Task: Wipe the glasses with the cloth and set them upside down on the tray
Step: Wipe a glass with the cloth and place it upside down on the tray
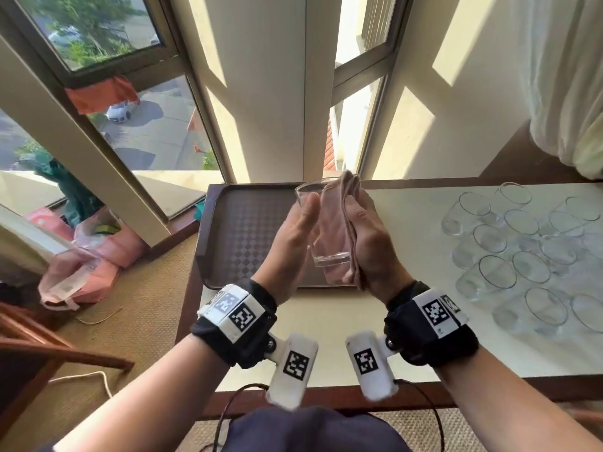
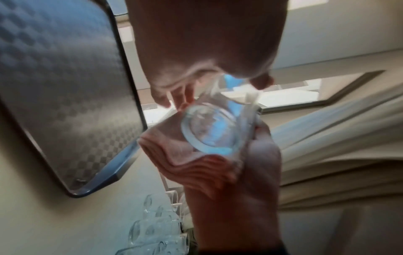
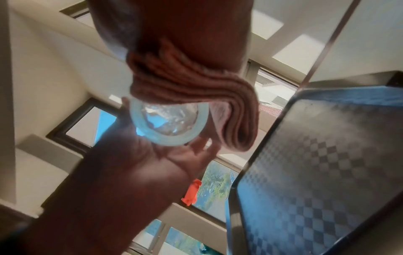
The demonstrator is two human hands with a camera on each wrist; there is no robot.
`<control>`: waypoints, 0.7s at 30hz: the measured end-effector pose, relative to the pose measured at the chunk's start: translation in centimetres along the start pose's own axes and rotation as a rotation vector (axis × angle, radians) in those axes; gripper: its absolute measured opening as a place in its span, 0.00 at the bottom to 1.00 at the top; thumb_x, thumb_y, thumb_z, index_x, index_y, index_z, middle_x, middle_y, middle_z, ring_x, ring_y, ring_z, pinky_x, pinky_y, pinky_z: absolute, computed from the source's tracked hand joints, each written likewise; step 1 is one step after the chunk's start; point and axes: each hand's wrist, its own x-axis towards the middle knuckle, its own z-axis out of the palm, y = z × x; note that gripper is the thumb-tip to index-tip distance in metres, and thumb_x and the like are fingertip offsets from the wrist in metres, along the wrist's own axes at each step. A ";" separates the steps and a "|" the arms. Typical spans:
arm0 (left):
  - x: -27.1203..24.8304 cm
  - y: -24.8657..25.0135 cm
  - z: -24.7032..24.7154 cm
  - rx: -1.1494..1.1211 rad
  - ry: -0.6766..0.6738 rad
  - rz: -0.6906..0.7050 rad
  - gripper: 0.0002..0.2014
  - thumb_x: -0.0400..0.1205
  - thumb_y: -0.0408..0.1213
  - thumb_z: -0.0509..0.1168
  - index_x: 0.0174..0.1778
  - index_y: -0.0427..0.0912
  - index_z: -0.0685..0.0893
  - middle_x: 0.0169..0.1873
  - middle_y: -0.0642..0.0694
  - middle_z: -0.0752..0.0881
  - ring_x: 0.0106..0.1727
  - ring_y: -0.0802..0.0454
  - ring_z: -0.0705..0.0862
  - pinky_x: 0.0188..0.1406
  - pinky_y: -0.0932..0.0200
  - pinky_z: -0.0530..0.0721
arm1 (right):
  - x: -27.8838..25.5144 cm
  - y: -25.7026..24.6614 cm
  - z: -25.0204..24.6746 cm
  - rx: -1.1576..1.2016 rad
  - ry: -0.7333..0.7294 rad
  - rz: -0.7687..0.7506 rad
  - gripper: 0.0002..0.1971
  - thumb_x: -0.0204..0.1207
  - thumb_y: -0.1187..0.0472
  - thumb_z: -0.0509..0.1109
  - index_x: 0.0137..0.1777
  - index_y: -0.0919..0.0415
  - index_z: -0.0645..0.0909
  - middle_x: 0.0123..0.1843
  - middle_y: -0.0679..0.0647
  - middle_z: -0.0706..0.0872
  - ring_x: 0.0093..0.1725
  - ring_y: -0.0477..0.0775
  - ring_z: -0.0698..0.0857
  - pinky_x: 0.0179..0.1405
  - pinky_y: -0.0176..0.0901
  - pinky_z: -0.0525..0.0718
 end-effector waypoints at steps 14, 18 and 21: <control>0.8 2.4 0.5 -0.105 -0.177 0.038 0.32 0.81 0.53 0.62 0.78 0.36 0.76 0.70 0.36 0.84 0.69 0.41 0.84 0.68 0.47 0.83 | -0.8 -2.7 1.0 0.232 -0.058 0.042 0.23 0.90 0.54 0.51 0.81 0.63 0.66 0.74 0.68 0.79 0.70 0.64 0.84 0.63 0.56 0.86; 1.5 2.7 0.0 0.048 0.029 0.079 0.34 0.79 0.52 0.72 0.77 0.37 0.74 0.68 0.42 0.86 0.69 0.51 0.85 0.59 0.62 0.83 | 0.1 -2.6 1.1 -0.107 0.050 -0.103 0.24 0.86 0.50 0.53 0.81 0.53 0.65 0.78 0.53 0.76 0.77 0.52 0.76 0.78 0.57 0.75; 1.6 2.5 0.8 0.078 0.143 0.104 0.34 0.76 0.52 0.70 0.75 0.38 0.73 0.65 0.43 0.86 0.66 0.53 0.86 0.57 0.58 0.82 | 0.5 -1.3 1.7 -0.344 0.072 -0.201 0.26 0.85 0.49 0.55 0.82 0.53 0.65 0.79 0.51 0.74 0.79 0.47 0.73 0.81 0.55 0.71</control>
